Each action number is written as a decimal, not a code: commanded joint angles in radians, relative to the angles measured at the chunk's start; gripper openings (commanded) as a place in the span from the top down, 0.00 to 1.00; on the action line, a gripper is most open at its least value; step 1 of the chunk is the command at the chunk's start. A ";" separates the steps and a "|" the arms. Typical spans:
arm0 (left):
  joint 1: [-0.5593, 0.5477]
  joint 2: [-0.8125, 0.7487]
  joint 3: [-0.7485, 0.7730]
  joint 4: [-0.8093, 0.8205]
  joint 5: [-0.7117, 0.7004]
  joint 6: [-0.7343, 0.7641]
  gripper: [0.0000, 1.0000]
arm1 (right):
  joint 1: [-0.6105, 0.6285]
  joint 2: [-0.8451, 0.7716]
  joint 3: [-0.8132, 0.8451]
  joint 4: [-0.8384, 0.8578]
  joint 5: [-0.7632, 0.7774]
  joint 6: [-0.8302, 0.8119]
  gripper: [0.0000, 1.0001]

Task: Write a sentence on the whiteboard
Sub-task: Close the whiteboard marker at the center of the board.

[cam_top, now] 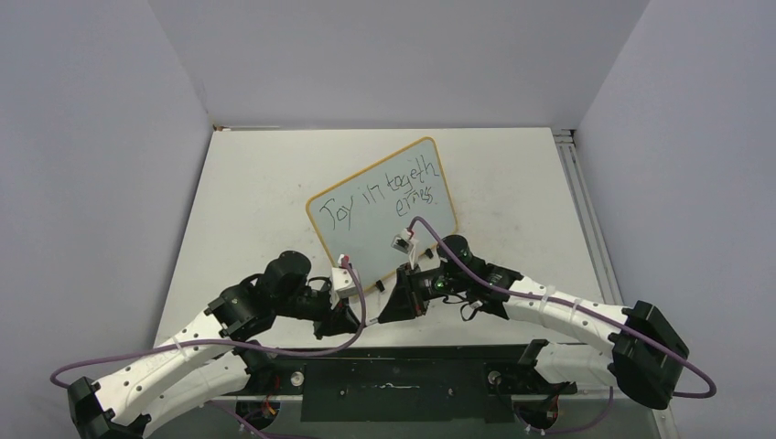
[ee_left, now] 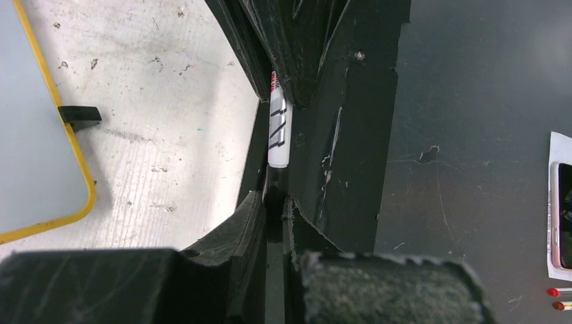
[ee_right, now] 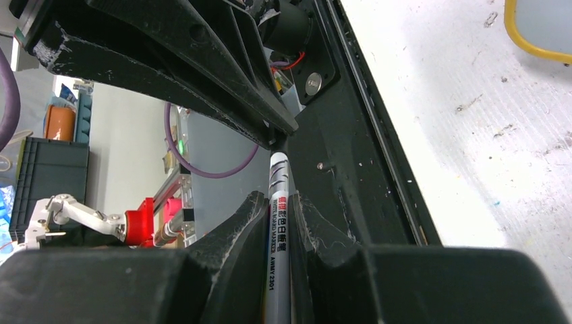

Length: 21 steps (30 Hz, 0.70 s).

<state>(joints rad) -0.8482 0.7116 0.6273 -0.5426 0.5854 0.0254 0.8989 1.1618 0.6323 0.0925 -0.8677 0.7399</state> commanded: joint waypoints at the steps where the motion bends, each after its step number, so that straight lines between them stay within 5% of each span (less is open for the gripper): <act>1: 0.011 -0.017 0.039 0.361 -0.010 -0.016 1.00 | 0.072 0.027 -0.012 0.134 -0.026 0.030 0.95; 21: 0.017 -0.009 0.040 0.417 0.006 -0.019 1.00 | 0.102 0.040 -0.050 0.221 0.011 0.061 0.95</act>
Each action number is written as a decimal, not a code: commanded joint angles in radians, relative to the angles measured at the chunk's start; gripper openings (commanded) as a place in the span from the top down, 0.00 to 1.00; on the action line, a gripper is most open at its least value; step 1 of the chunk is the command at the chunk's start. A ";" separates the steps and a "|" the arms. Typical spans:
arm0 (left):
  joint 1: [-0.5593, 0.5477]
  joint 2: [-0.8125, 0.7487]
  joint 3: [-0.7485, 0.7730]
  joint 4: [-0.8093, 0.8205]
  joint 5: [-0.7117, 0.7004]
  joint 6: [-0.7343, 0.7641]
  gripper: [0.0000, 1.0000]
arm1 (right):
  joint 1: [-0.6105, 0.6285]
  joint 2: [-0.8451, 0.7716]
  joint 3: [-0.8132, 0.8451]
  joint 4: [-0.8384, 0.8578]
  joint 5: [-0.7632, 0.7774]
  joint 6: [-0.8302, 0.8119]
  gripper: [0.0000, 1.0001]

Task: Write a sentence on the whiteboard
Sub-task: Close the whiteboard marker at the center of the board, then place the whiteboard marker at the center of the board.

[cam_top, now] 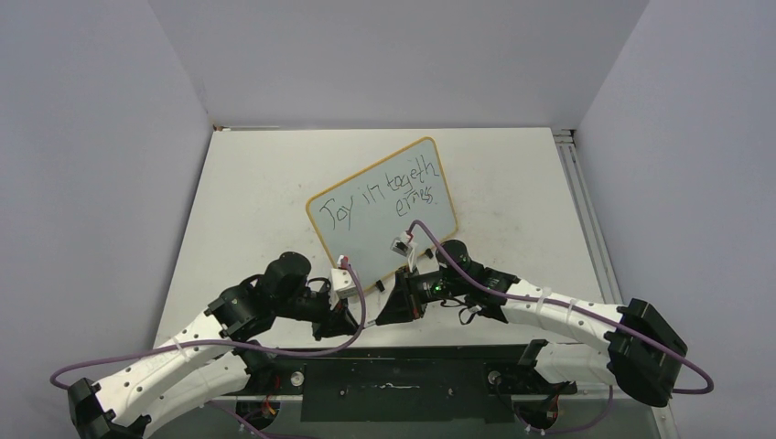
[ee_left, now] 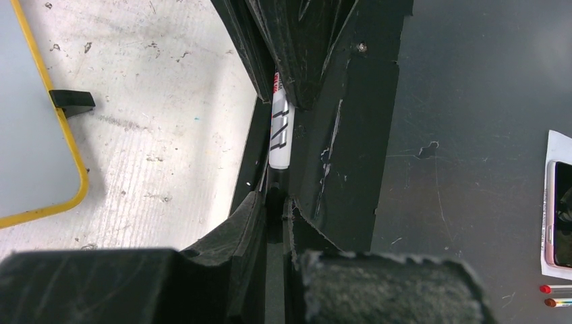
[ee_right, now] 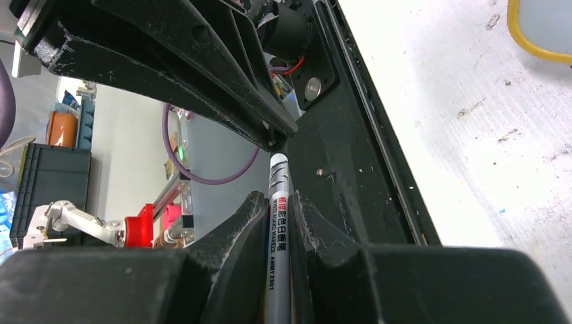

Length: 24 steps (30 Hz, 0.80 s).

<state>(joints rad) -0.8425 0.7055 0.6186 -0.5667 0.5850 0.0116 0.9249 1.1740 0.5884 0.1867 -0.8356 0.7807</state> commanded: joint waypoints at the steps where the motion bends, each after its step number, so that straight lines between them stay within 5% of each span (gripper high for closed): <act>1: 0.012 -0.002 0.049 0.445 0.008 -0.005 1.00 | 0.077 0.028 -0.009 0.130 -0.017 0.021 0.95; 14: 0.016 0.026 0.051 0.491 0.024 -0.043 1.00 | 0.090 0.029 -0.020 0.174 -0.003 0.044 0.95; 19: 0.021 0.046 0.085 0.363 -0.026 0.020 1.00 | 0.074 -0.052 0.052 -0.074 0.103 -0.074 0.95; 20: 0.027 0.046 0.090 0.342 -0.048 0.027 0.96 | 0.056 -0.075 0.074 -0.155 0.135 -0.109 0.95; 24: 0.071 0.040 0.103 0.302 -0.133 0.011 0.43 | -0.134 -0.161 0.120 -0.446 0.200 -0.226 0.95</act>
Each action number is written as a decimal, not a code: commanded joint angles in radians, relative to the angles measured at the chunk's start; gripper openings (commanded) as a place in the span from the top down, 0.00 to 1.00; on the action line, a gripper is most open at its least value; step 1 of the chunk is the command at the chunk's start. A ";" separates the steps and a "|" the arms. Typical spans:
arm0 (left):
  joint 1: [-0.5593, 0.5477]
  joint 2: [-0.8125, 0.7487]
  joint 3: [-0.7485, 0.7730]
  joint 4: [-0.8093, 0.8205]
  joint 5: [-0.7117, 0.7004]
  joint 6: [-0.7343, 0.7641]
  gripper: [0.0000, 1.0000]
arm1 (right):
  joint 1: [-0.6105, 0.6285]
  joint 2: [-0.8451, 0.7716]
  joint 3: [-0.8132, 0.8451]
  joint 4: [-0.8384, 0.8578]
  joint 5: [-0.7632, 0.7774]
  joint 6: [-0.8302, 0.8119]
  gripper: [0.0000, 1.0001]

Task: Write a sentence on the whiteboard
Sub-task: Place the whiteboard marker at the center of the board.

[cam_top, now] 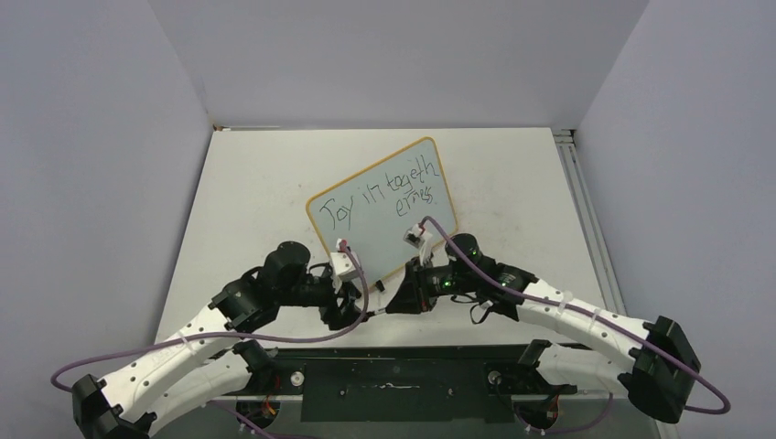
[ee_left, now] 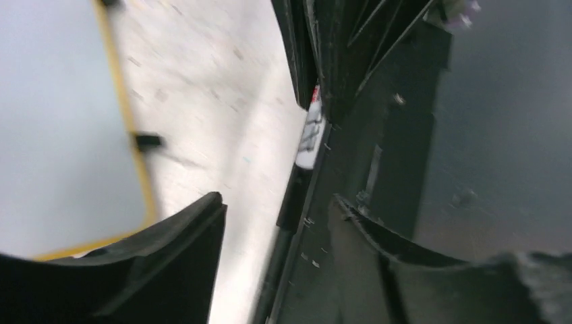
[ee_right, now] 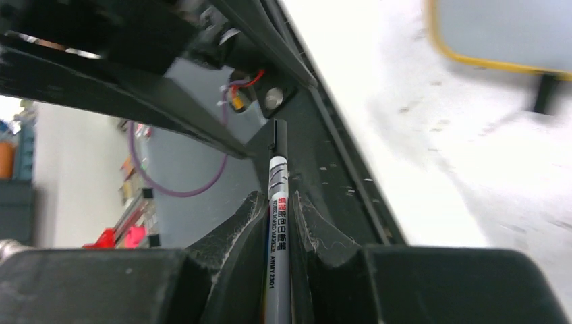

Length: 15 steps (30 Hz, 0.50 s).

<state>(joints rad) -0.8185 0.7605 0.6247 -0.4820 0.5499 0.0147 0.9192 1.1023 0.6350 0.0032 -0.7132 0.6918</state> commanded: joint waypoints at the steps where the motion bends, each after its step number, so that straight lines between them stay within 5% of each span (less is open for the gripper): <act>1: 0.067 -0.016 0.102 0.210 -0.112 0.004 0.37 | -0.182 -0.105 0.073 -0.311 0.074 -0.162 0.95; 8: 0.289 -0.036 0.111 0.263 -0.065 -0.114 0.18 | -0.408 -0.070 0.022 -0.461 0.028 -0.265 0.95; 15: 0.608 -0.132 0.084 0.371 -0.084 -0.264 0.14 | -0.490 0.013 -0.038 -0.403 0.037 -0.281 0.92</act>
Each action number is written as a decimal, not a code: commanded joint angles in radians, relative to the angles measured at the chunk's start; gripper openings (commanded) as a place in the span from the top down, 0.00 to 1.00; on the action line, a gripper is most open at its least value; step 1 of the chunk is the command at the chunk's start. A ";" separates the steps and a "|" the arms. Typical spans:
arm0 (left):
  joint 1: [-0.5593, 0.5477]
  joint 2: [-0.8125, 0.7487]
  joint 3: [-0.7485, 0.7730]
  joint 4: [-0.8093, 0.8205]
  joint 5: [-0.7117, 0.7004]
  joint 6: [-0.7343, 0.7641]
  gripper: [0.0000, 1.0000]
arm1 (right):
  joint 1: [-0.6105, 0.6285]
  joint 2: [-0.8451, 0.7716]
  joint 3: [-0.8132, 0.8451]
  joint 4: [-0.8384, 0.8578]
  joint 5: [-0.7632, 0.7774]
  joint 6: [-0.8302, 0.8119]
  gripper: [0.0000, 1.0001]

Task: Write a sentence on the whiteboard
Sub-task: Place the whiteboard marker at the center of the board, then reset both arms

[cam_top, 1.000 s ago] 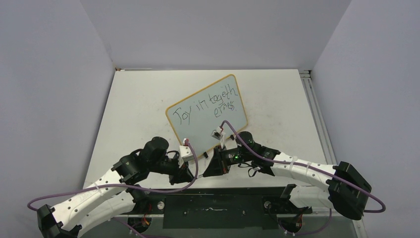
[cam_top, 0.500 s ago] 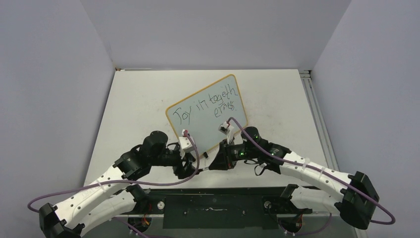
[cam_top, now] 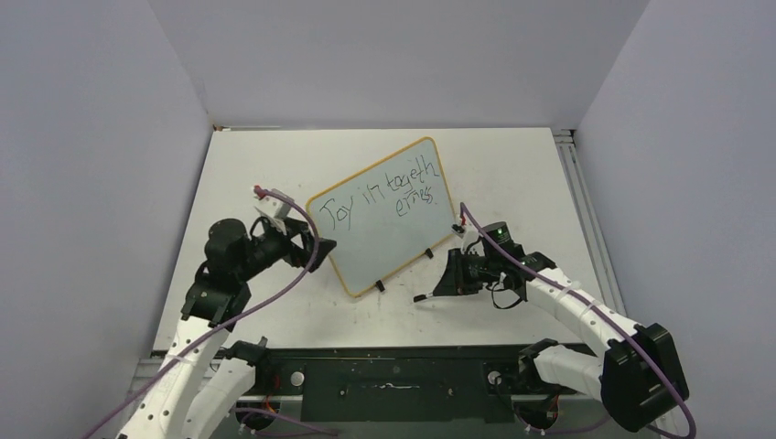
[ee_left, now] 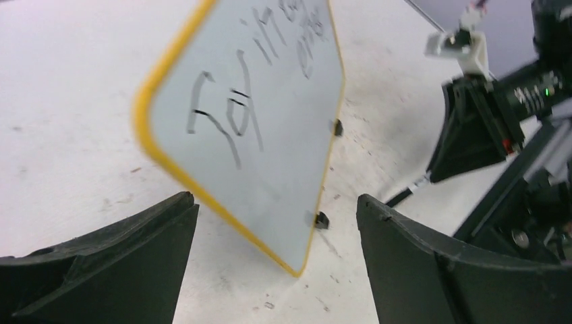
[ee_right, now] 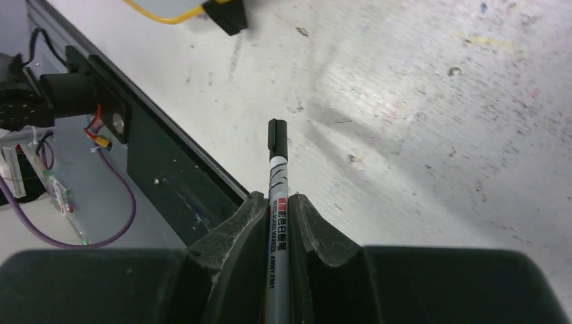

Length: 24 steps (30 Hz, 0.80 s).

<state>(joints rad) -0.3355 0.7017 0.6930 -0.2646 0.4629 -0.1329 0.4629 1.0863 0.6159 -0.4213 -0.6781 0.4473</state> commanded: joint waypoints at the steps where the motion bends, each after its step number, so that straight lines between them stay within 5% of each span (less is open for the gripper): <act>1: 0.166 -0.089 0.005 0.172 0.008 -0.138 0.12 | -0.040 0.043 -0.022 0.022 0.031 -0.036 0.92; 10: 0.285 -0.049 0.031 0.040 -0.231 -0.164 0.06 | -0.066 0.108 -0.053 0.098 0.297 -0.010 0.73; 24: 0.305 -0.058 0.074 -0.070 -0.638 -0.213 0.04 | -0.120 -0.064 0.038 0.087 0.649 -0.012 0.01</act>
<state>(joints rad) -0.0372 0.6601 0.6930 -0.3210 -0.0277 -0.3088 0.3603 1.1427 0.5678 -0.3588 -0.2176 0.4412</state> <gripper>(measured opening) 0.963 0.944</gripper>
